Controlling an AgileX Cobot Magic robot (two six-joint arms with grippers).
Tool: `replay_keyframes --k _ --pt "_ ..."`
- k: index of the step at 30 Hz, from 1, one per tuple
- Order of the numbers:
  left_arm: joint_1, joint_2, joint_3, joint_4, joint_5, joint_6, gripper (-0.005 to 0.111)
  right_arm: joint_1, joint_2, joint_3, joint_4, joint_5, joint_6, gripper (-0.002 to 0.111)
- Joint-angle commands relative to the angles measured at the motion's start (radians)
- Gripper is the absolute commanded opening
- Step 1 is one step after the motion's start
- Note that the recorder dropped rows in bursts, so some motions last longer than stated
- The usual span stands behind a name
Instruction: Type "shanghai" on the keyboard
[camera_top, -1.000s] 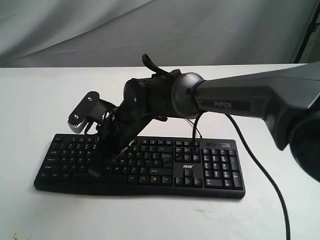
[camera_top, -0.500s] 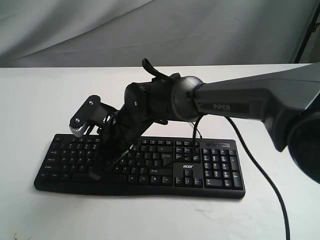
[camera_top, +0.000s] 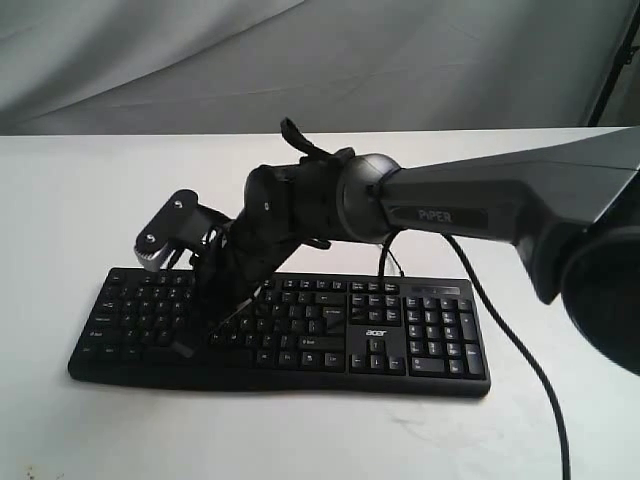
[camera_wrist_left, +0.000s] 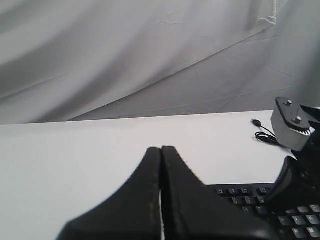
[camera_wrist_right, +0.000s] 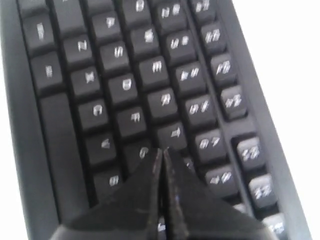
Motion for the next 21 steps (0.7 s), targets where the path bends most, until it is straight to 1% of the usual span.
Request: replay_keyframes --k 1,2,5,9,11,21 --pt "-0.006 -0.002 0.002 0.0 -0.006 -0.003 0.0 0.037 0.002 -0.095 -0.028 -0.005 -0.011 0.0" --pt "-0.006 -0.002 0.002 0.0 -0.006 -0.003 0.0 0.046 0.007 -0.116 -0.033 -0.005 -0.011 0.0" --pt "-0.006 -0.002 0.002 0.0 -0.006 -0.003 0.0 0.073 0.096 -0.265 -0.033 0.047 -0.011 0.0" --pt "-0.006 -0.002 0.002 0.0 -0.006 -0.003 0.0 0.08 0.209 -0.435 -0.019 0.137 -0.011 0.0" --pt "-0.006 -0.002 0.002 0.0 -0.006 -0.003 0.0 0.08 0.243 -0.49 -0.014 0.167 -0.011 0.0" --pt "-0.006 -0.002 0.002 0.0 -0.006 -0.003 0.0 0.08 0.274 -0.499 0.01 0.172 -0.022 0.0"
